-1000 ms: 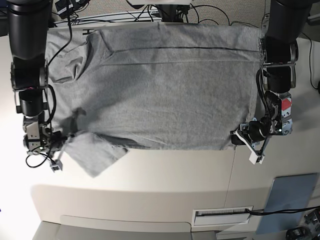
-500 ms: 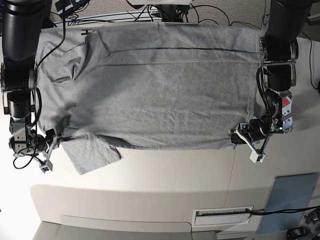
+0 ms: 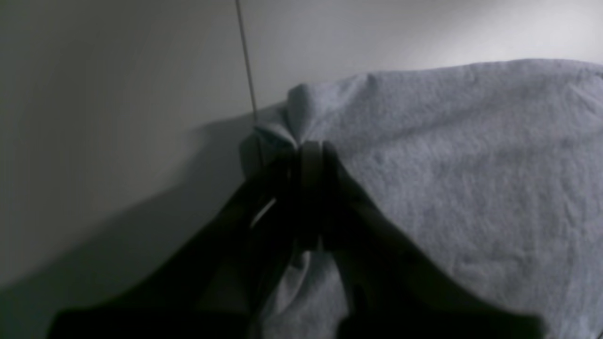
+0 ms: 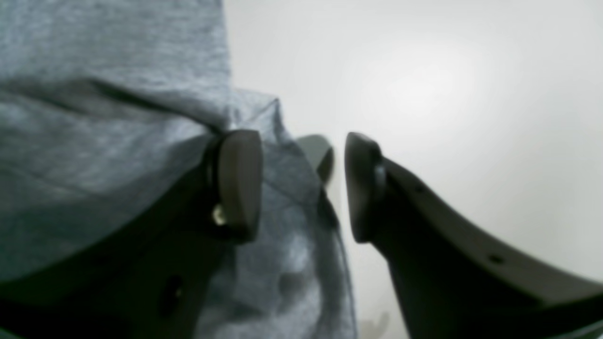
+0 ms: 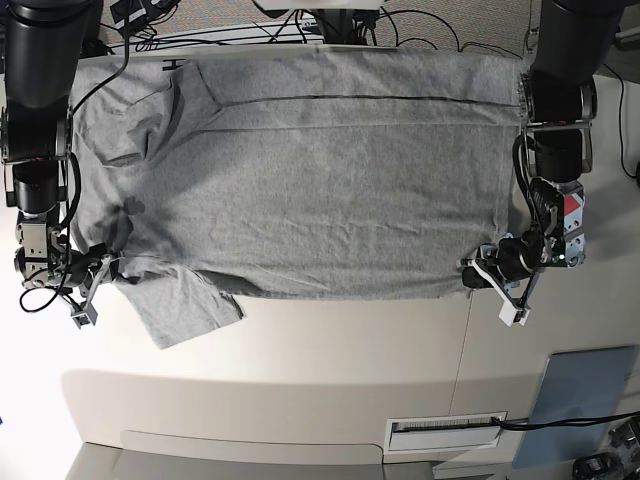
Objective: Fold the T-shirt properly
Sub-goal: 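Lift both grippers and fold the held edge over onto the other half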
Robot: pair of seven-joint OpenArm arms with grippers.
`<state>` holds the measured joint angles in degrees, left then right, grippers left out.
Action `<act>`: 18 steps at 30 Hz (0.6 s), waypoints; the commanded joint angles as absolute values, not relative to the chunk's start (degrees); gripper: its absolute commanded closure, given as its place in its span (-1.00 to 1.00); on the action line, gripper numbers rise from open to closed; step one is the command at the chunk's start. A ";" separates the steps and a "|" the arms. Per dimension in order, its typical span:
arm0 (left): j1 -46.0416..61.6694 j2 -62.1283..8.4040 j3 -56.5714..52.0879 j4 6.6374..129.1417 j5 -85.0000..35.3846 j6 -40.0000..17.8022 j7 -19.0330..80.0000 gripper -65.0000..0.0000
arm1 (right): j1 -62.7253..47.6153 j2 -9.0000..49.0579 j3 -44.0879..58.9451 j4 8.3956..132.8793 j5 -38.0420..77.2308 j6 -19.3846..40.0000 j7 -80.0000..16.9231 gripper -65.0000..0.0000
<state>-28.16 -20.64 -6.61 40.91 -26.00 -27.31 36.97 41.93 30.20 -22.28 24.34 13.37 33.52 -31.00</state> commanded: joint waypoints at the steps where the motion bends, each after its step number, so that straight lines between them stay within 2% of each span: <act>1: -28.75 -21.10 -6.50 40.99 -24.12 -26.87 39.38 1.00 | 42.22 29.80 -22.41 24.36 12.62 34.89 -34.00 0.37; 4: -28.75 -21.12 -6.50 40.99 -24.27 -26.87 39.05 1.00 | 42.22 30.00 -22.41 24.36 12.49 34.89 -34.35 0.89; 5: -28.75 -21.12 -6.50 41.04 -24.45 -26.87 38.92 1.00 | 42.22 30.04 -22.39 24.36 12.40 34.89 -34.33 1.00; 12: -28.69 -21.45 -6.50 46.46 -29.28 -26.85 39.53 1.00 | 42.19 31.31 -22.39 25.26 13.13 34.61 -31.55 1.00; 18: -27.53 -22.11 -6.50 57.87 -29.41 -26.28 45.84 1.00 | 40.07 37.04 -22.39 34.11 21.78 34.70 -33.15 1.00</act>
<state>-26.06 -21.28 -6.31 57.19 -28.56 -26.20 46.63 37.89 35.51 -22.72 33.43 21.34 34.76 -34.13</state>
